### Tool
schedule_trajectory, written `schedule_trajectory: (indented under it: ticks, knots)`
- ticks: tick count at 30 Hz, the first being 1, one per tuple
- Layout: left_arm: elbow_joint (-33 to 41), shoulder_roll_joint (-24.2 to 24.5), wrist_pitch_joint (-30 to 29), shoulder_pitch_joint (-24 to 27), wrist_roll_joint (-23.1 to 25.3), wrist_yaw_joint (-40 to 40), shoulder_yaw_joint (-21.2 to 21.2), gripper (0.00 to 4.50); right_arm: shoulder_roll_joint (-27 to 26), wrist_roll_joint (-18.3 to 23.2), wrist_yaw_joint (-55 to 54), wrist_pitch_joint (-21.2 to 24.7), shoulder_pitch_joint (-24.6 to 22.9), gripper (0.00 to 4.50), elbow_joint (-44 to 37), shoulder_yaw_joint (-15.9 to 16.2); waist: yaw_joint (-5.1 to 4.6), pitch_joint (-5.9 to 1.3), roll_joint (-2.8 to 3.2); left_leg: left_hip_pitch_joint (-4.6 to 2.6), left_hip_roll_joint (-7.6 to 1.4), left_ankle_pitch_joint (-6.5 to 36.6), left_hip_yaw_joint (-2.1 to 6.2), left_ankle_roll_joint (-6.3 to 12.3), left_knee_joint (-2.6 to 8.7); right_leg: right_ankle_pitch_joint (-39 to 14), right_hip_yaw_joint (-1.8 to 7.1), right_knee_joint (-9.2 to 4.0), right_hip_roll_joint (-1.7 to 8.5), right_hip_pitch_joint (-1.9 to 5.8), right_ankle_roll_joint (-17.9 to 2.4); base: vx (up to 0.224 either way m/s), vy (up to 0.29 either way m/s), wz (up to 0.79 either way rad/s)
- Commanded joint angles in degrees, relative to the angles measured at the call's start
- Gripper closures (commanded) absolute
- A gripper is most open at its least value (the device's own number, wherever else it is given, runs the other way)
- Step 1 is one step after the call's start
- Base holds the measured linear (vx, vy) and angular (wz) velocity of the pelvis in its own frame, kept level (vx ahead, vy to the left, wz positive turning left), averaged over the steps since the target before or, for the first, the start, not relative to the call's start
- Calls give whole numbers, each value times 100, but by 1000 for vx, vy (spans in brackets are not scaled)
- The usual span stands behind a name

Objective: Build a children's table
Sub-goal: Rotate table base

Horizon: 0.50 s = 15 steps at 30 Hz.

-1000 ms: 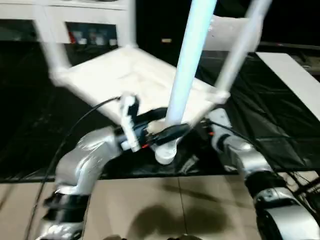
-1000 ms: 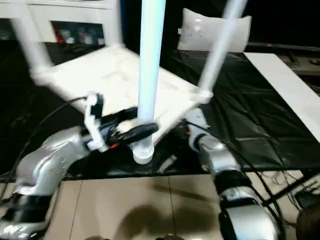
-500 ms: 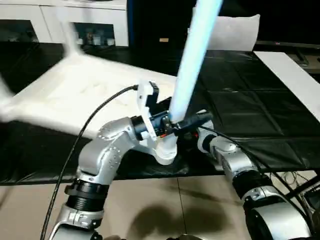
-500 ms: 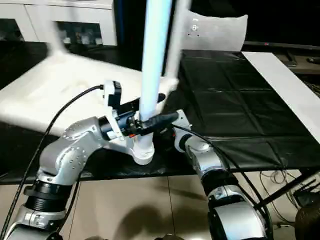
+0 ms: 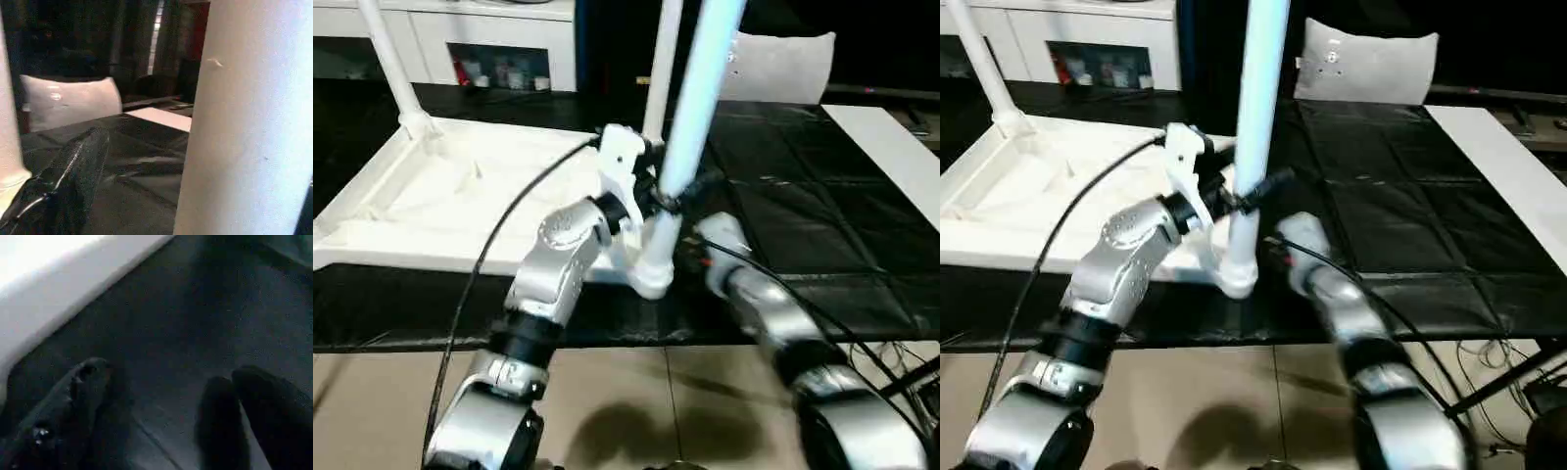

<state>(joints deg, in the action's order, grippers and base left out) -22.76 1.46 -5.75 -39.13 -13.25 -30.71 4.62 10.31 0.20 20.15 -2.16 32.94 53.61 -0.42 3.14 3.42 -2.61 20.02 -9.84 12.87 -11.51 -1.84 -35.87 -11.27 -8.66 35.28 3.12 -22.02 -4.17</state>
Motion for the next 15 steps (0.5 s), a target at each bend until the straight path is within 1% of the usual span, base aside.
schedule_trajectory:
  ticks: [1, 2, 3, 4, 5, 6, 7, 8, 9, 10, 11, 12, 13, 14, 15]
  knots:
    - [-244, -9, 115, -19, 127, 135, -108, 4, 101, 50, 6, 0, -83, 0, -167, -121, 44, -403, 7, -4, -494, 408, 263, 280, 421, -936, 571, -449, 783, 349, -737, 0, 0, 0]
    - [-248, -10, 119, -20, 128, 135, -108, 4, 102, 51, 6, 0, -85, 0, -169, -122, 47, -385, 3, 13, -456, 482, 248, 316, 410, -1155, 563, -506, 780, 348, -675, 0, 0, 0]
    - [-334, -46, 239, 92, 252, 222, -42, 4, 158, 136, 19, 33, -263, 0, -459, -210, 58, -385, 36, 7, -447, 525, 249, 321, 406, -1351, 555, -546, 775, 344, -601, 0, 0, 0]
    - [-342, -47, 258, 126, 286, 249, -24, 4, 168, 155, 23, 43, -306, 0, -535, -230, 65, -382, 43, -7, -482, 542, 267, 329, 425, -1343, 549, -545, 763, 331, -563, 0, 0, 0]
    - [-327, -36, 349, 238, 386, 335, 28, 4, 184, 215, 38, 88, -436, 0, -788, -287, 52, -390, 31, -4, -494, 536, 270, 331, 427, -1302, 546, -521, 757, 328, -577, 0, 0, 0]
    - [-325, -34, 358, 248, 396, 343, 33, 4, 185, 221, 39, 93, -449, 0, -813, -292, 61, -391, 77, -9, -493, 545, 275, 332, 427, -1286, 545, -523, 764, 325, -603, 0, 0, 0]
    - [-105, 5, 337, 468, 458, 378, 91, 4, 178, 319, 61, 149, -652, 0, -1265, -367, 56, -394, 69, 3, -525, 510, 291, 352, 441, -1062, 556, -490, 766, 342, -661, 0, 0, 0]
    - [184, 69, 359, 721, 426, 274, 151, 4, 149, 462, 95, 311, -874, 0, -1810, -428, 60, -391, 45, -7, -531, 507, 280, 389, 439, -989, 569, -487, 771, 327, -661, 0, 0, 0]
    - [304, 95, 369, 821, 407, 224, 172, 4, 135, 518, 110, 377, -960, 0, -2021, -447, 86, -398, 43, 13, -547, 463, 296, 417, 446, -897, 575, -465, 794, 363, -648, 0, 0, 0]
    - [304, 95, 369, 821, 407, 224, 172, 4, 135, 518, 110, 377, -960, 0, -2021, -447, 76, -410, 44, 17, -538, 426, 285, 437, 440, -852, 575, -452, 794, 349, -652, 0, 0, 0]
    - [756, 225, 356, 1146, 242, -31, 179, 4, 109, 693, 192, 615, -1265, 0, -2744, -398, 64, -405, 32, -1, -498, 438, 260, 464, 434, -984, 560, -494, 768, 323, -649, 0, 0, 0]
    - [909, 268, 334, 1247, 180, -92, 154, 4, 102, 725, 208, 680, -1355, 0, -2949, -373, 96, -421, 41, 41, -522, 254, 279, 506, 431, -725, 582, -431, 796, 361, -649, 0, 0, 0]
    - [1111, 324, 305, 1381, 98, -172, 122, 4, 93, 768, 230, 765, -1474, 0, -3220, -340, 93, -390, 54, 20, -557, 319, 291, 526, 461, -816, 570, -458, 791, 328, -637, 0, 0, 0]
    - [1382, 399, 263, 1563, -20, -268, 64, 4, 79, 821, 246, 888, -1633, 0, -3577, -300, 73, -378, 55, 15, -541, 401, 271, 502, 459, -942, 564, -482, 775, 305, -632, 0, 0, 0]
    - [1705, 524, 274, 1832, -64, -289, -30, 4, 48, 868, 212, 1053, -1828, 0, -3963, -268, 84, -367, 66, -5, -532, 523, 272, 435, 469, -1156, 567, -507, 775, 310, -606, 0, 0, 0]
